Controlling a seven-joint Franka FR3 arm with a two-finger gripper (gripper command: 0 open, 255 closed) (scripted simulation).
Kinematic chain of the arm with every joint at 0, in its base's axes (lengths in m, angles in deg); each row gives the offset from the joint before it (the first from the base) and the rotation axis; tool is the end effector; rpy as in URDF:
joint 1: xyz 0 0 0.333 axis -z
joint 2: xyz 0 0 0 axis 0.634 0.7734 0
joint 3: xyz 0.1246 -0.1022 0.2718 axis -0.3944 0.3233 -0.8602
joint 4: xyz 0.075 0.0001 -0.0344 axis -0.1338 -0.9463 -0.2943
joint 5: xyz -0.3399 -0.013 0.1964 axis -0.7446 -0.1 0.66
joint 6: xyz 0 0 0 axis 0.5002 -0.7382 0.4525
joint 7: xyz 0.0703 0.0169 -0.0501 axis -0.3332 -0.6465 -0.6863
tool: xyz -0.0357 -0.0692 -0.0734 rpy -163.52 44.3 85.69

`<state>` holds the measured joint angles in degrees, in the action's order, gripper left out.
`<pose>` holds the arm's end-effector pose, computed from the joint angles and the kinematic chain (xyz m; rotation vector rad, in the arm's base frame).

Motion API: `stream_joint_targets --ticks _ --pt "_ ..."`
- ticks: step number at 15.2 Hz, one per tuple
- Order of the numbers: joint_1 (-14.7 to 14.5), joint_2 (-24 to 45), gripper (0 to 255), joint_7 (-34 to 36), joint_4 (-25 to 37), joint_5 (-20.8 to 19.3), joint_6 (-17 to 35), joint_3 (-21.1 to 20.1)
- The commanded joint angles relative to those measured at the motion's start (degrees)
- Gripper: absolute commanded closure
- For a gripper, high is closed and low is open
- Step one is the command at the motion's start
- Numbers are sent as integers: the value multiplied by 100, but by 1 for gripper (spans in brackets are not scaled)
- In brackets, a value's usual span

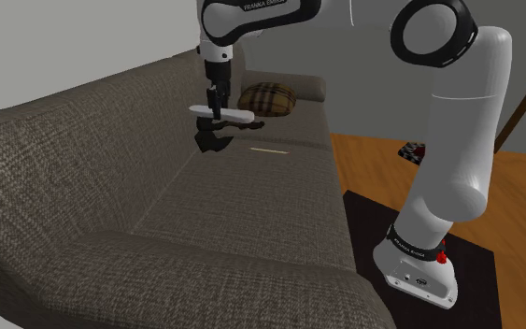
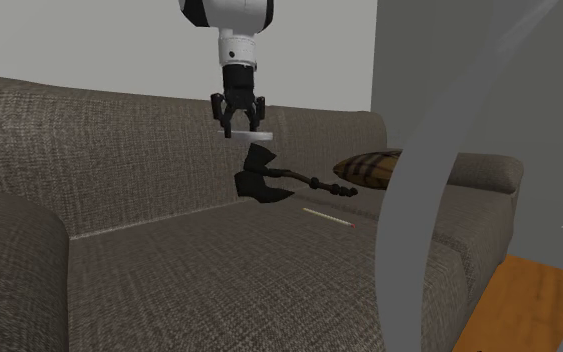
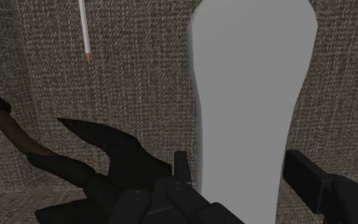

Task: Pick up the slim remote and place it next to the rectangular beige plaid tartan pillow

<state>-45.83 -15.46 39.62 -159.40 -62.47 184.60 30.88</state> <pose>0.6336 0.1126 0.5078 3.0393 0.7095 0.0059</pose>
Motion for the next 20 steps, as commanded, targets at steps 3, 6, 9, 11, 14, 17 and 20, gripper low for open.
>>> stream_joint_targets --ticks 3,6,9,11,14,17,20 --pt "243 -39 255 -381 14 40 -41 133" --pt "481 -16 255 -756 50 77 -46 266" --pt "716 58 255 -1129 157 115 -71 400" --pt "875 135 255 -1376 269 142 -101 486" --pt "1115 295 255 -1741 501 186 -167 609" --pt "1362 510 255 -2100 817 236 -263 721" --pt "1615 786 255 -2449 1229 293 -396 822"
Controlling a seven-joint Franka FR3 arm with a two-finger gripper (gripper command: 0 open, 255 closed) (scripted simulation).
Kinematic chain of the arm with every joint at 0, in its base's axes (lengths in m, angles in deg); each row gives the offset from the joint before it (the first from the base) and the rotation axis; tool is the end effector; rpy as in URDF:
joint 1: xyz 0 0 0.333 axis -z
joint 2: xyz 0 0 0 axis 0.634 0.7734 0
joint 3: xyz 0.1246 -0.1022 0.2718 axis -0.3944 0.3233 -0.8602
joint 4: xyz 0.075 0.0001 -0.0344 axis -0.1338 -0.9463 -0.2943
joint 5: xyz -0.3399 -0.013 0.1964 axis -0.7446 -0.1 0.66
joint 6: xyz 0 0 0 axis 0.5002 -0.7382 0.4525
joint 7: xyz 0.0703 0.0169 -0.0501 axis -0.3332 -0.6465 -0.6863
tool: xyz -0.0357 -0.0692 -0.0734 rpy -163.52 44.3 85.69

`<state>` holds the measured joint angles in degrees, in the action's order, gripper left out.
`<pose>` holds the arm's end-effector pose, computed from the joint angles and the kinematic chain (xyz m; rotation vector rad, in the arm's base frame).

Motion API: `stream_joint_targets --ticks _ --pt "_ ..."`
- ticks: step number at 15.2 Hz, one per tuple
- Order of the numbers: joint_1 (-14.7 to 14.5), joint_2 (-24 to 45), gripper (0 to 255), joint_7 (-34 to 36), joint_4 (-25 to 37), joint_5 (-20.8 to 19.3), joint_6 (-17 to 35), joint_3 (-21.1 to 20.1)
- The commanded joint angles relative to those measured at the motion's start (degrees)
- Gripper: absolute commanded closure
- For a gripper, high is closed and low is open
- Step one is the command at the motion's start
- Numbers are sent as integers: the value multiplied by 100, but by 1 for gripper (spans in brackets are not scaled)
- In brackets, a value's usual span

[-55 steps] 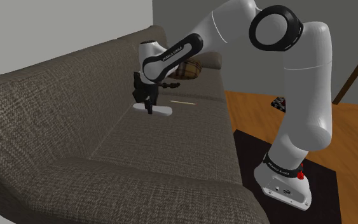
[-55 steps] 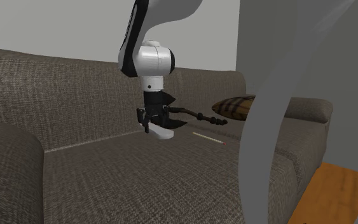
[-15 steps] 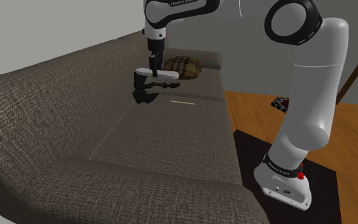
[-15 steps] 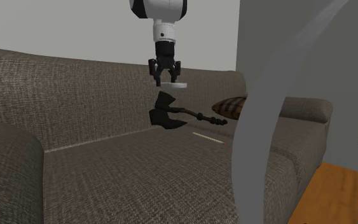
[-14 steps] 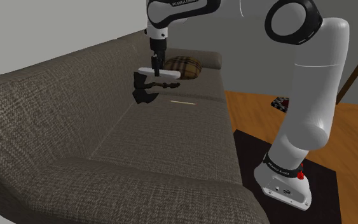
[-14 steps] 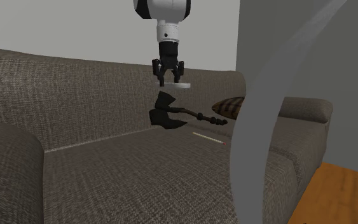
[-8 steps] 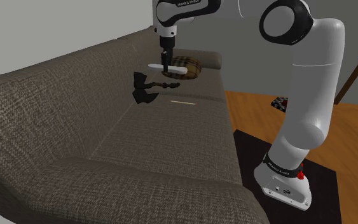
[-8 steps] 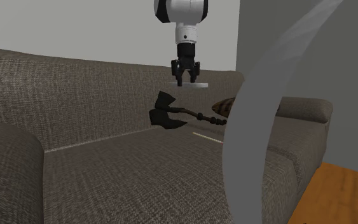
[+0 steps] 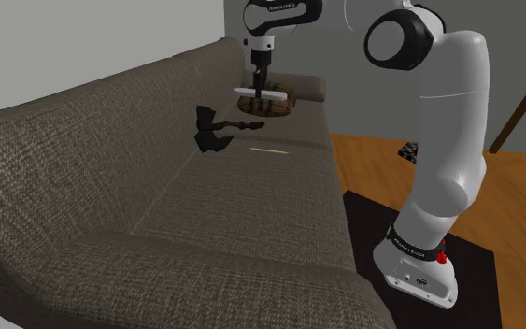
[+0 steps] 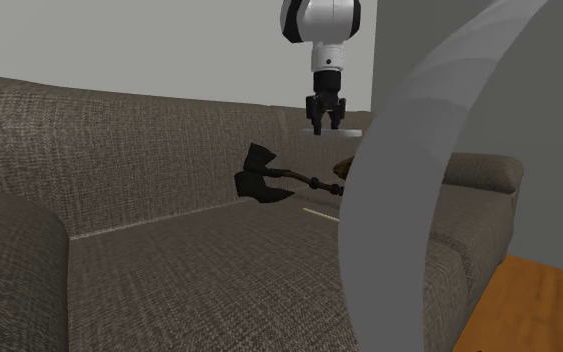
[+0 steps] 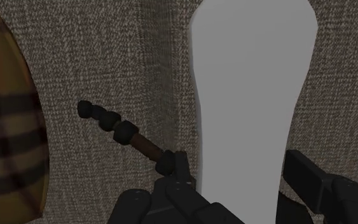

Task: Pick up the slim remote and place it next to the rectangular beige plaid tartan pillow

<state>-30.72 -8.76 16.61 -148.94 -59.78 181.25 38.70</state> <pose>0.6620 -0.1340 0.5133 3.0400 0.7077 0.0052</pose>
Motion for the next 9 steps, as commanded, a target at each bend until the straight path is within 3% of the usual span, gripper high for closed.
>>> stream_joint_targets --ticks 1,6,9 --pt "190 223 255 -262 344 45 -115 71" --pt "639 889 255 -795 1382 157 -484 193" --pt "629 833 255 -794 1060 152 -218 191"
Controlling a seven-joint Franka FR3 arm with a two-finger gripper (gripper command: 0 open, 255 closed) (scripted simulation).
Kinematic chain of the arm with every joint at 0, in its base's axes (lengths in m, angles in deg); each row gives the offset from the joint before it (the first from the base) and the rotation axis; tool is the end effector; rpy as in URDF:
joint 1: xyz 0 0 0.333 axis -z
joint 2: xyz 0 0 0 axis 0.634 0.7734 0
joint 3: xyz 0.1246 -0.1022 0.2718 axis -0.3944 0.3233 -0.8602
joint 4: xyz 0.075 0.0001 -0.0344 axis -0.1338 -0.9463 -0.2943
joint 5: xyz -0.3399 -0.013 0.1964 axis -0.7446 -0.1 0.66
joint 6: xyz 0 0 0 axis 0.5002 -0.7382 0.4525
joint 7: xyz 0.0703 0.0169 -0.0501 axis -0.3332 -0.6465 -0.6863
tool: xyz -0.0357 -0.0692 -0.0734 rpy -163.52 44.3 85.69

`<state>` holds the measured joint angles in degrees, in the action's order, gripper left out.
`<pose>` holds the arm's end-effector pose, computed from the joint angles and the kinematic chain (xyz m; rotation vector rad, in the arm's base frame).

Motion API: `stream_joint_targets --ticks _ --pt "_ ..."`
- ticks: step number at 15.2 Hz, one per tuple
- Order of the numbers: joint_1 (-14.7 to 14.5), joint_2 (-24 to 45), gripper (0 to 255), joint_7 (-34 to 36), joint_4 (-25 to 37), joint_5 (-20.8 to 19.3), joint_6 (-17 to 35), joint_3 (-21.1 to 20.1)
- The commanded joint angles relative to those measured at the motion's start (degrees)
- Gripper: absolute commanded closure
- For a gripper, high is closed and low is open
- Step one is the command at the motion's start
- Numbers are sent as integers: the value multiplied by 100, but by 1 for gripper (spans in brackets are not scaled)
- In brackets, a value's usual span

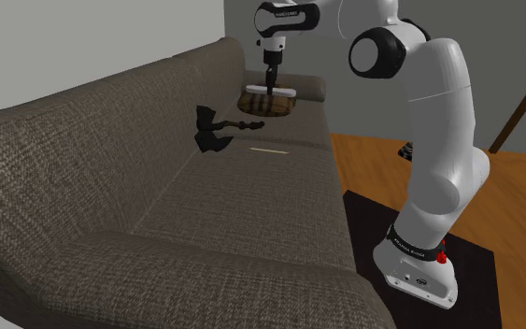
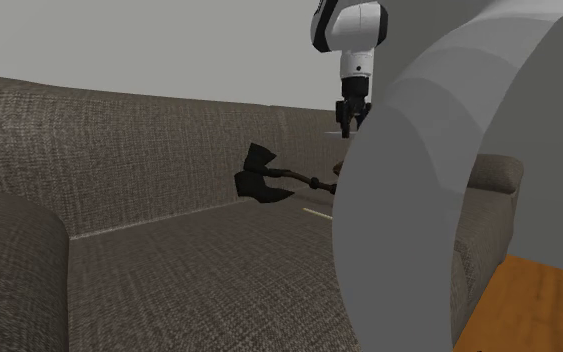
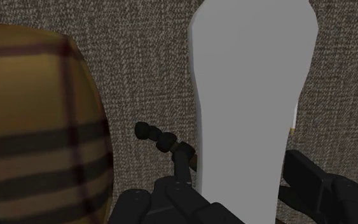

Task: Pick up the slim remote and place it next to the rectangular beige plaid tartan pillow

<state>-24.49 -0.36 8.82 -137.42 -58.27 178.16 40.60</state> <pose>0.6728 -0.2261 0.5041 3.0401 0.7081 0.0047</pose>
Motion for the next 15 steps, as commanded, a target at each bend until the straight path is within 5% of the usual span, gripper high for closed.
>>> stream_joint_targets --ticks 1,15 --pt "3 -20 255 -15 -191 1 176 1" --pt "-23 -7 255 -17 -1250 5 1248 -7"
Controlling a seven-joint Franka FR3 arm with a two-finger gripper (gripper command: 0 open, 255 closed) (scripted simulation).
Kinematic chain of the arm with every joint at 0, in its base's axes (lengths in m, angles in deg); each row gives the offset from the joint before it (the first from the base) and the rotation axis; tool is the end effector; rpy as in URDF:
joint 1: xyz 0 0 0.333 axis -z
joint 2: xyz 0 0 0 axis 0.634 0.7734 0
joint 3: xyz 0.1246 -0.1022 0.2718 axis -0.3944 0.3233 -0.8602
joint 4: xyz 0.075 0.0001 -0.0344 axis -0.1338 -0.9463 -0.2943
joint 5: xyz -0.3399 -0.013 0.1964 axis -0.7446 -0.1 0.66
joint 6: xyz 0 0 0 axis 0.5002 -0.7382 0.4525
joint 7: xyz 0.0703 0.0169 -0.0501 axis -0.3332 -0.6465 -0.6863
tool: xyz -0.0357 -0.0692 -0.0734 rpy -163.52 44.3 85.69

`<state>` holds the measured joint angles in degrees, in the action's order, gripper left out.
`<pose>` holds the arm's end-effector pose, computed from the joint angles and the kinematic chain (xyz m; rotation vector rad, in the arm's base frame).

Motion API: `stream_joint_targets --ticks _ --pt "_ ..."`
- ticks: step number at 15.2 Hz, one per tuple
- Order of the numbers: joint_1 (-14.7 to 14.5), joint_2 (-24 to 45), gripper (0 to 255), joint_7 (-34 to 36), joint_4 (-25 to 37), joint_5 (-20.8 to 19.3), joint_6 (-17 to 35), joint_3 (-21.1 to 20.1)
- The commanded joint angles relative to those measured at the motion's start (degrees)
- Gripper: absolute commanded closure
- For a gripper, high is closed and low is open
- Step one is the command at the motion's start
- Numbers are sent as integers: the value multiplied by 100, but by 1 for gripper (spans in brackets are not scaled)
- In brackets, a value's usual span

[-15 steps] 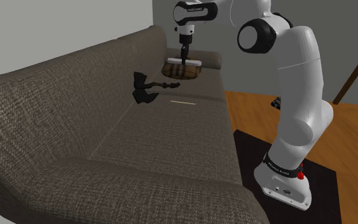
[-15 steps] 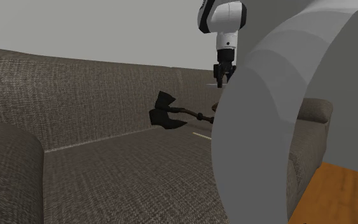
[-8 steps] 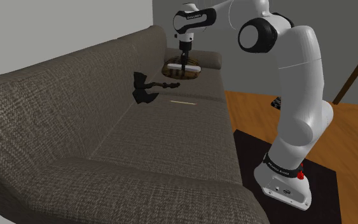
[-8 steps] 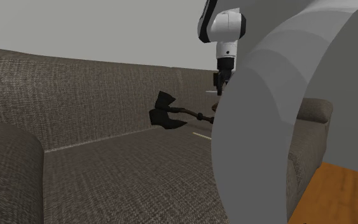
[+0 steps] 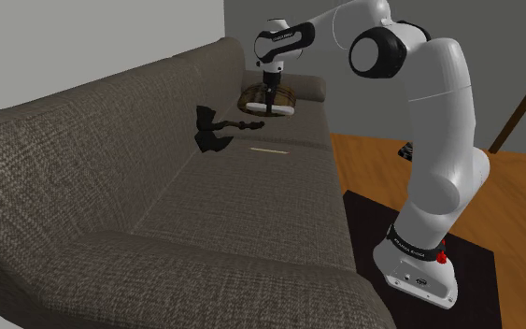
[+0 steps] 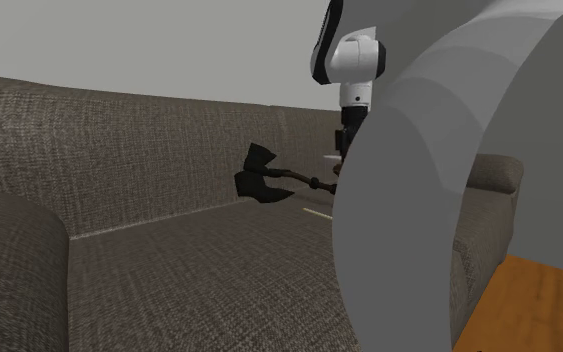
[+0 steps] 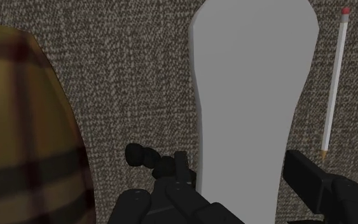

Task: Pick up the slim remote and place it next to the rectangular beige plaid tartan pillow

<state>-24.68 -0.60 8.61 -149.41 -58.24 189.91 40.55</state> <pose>0.6723 -0.2278 0.4247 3.0396 0.7095 0.0048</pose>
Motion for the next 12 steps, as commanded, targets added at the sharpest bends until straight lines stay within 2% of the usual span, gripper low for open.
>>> stream_joint_targets --ticks 1,12 --pt "-4 30 255 4 -107 3 143 -3" --pt "-6 249 255 -3 -616 24 871 -16"
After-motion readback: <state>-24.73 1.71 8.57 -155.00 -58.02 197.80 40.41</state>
